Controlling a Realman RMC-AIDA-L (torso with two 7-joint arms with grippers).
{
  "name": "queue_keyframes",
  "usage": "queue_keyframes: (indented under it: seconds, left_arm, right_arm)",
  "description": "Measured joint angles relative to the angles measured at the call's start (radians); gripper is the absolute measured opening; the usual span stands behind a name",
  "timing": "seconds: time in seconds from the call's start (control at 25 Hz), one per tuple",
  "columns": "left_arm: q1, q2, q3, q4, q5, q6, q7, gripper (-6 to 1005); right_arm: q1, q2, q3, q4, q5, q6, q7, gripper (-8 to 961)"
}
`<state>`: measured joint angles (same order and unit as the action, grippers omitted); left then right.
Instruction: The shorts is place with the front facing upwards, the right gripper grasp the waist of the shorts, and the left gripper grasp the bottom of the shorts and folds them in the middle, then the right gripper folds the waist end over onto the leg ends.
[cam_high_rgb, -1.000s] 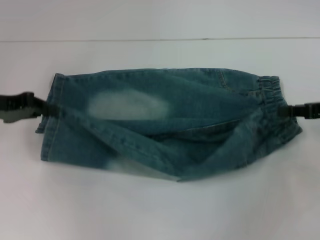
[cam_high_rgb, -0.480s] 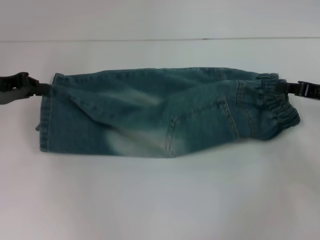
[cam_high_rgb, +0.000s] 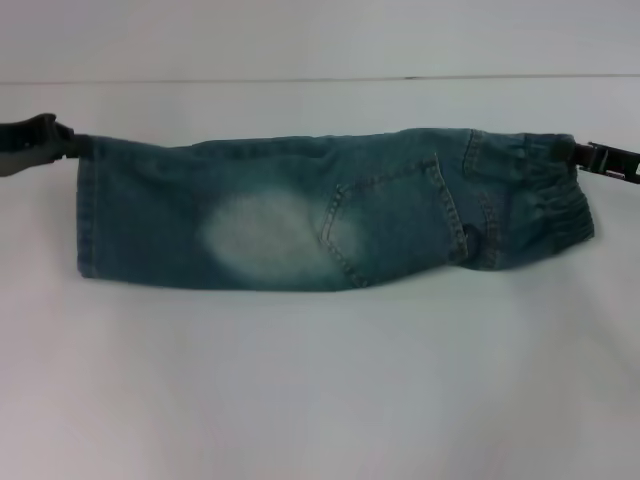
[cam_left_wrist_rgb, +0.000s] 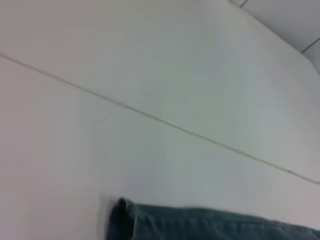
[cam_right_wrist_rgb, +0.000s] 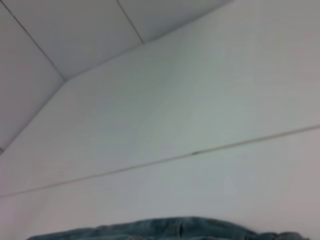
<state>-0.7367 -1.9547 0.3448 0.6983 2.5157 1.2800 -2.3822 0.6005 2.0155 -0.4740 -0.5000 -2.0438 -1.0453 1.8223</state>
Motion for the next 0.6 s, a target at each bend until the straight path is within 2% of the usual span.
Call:
queue_keyframes:
  seconds: [0.2, 0.6]
  left_arm:
    - [-0.005, -0.01, 0.039, -0.002, -0.025, -0.057, 0.013, 112]
    - [-0.002, -0.015, 0.076, -0.042, -0.026, -0.19, 0.014, 122]
  right_arm:
    - [0.002, 0.016, 0.0, 0.01, 0.066, 0.043, -0.074, 64]
    - [0.02, 0.029, -0.004, 0.013, 0.084, 0.12, -0.135, 71]
